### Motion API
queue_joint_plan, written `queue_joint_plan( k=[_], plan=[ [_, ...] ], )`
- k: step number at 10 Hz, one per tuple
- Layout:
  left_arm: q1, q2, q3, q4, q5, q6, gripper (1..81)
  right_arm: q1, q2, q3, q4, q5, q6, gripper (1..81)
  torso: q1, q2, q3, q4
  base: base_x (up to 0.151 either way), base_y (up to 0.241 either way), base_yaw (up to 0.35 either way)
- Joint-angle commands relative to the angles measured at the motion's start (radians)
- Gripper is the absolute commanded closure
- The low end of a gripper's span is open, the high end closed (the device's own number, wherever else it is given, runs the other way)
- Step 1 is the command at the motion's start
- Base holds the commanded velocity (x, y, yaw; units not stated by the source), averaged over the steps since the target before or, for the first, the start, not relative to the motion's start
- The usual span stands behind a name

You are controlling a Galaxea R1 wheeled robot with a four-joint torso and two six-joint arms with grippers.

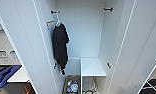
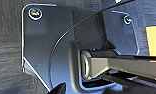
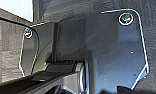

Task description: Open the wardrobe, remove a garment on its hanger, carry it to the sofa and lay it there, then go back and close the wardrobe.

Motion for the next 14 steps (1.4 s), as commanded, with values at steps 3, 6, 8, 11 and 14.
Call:
queue_joint_plan(
  k=[3, 6, 8, 11, 14],
  plan=[
    [-0.022, -0.048, 0.004, -0.105, 0.155, 0.028, 1.0, 0.065, -0.028, 0.024, 0.016, -0.051, 0.008, 1.0, 0.001, 0.0, 0.0, 0.0, 0.0, 0.0, 0.0],
    [-0.033, -0.067, 0.006, -0.519, 0.107, 0.563, 1.0, 0.077, -0.124, 0.144, 0.019, -0.049, 0.014, 1.0, 0.001, 0.0, 0.0, 0.0, 0.0, 0.0, 0.0],
    [-0.05, -0.103, 0.032, -0.774, 0.097, 0.763, 1.0, 0.106, -0.24, 0.268, 0.034, -0.049, 0.052, 1.0, 0.001, 0.0, 0.0, 0.0, 0.0, 0.0, 0.0],
    [-0.077, -0.164, 0.039, -0.84, 0.074, 0.772, 1.0, 0.168, -0.422, 0.445, 0.034, -0.043, 0.138, 1.0, 0.001, 0.0, 0.0, 0.0, 0.0, 0.0, 0.0],
    [-0.087, -0.268, 0.159, -0.831, -0.006, 0.779, 1.0, 0.217, -0.514, 0.478, 0.034, -0.041, 0.206, 1.0, 0.001, 0.0, 0.0, 0.0, 0.0, 0.0, 0.0]
  ],
)
